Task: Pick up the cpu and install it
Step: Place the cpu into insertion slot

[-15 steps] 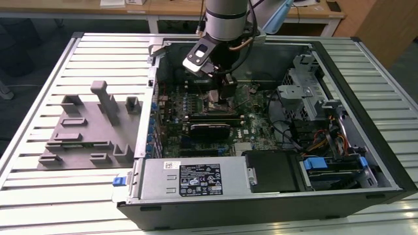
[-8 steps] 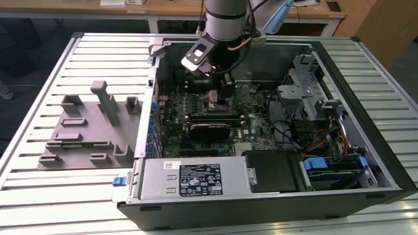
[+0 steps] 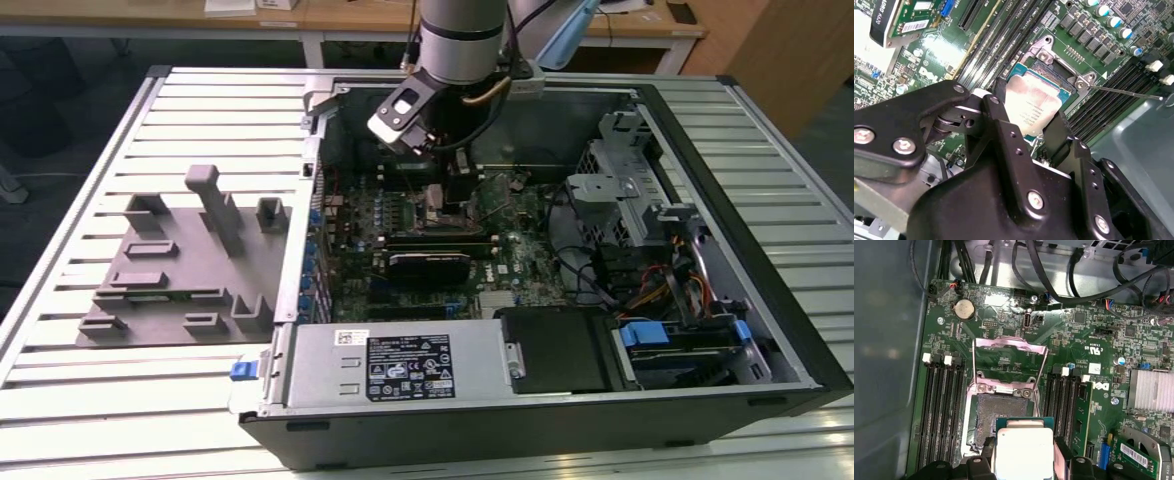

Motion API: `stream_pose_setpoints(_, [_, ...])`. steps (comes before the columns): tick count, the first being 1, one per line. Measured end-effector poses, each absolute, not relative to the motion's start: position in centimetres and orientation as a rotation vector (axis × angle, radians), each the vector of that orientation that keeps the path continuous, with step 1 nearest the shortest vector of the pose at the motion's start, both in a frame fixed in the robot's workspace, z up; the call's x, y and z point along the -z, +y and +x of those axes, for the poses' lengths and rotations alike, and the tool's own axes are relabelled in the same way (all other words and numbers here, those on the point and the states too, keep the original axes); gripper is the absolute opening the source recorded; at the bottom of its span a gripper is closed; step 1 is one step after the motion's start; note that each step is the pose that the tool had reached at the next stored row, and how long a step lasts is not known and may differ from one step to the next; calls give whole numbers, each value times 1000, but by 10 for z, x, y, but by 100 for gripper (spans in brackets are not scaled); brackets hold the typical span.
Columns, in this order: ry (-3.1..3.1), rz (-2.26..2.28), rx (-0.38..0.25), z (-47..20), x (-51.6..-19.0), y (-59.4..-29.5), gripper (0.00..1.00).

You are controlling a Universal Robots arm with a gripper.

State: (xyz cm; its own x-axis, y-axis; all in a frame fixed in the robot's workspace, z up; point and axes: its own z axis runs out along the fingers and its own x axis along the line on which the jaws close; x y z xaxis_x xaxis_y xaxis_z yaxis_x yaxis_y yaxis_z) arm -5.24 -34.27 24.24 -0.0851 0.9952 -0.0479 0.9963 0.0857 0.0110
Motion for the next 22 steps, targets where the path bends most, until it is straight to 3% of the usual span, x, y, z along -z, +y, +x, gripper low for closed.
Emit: stream_pose_setpoints(22, [2200, 2151, 8, -52, -235, -340, 54])
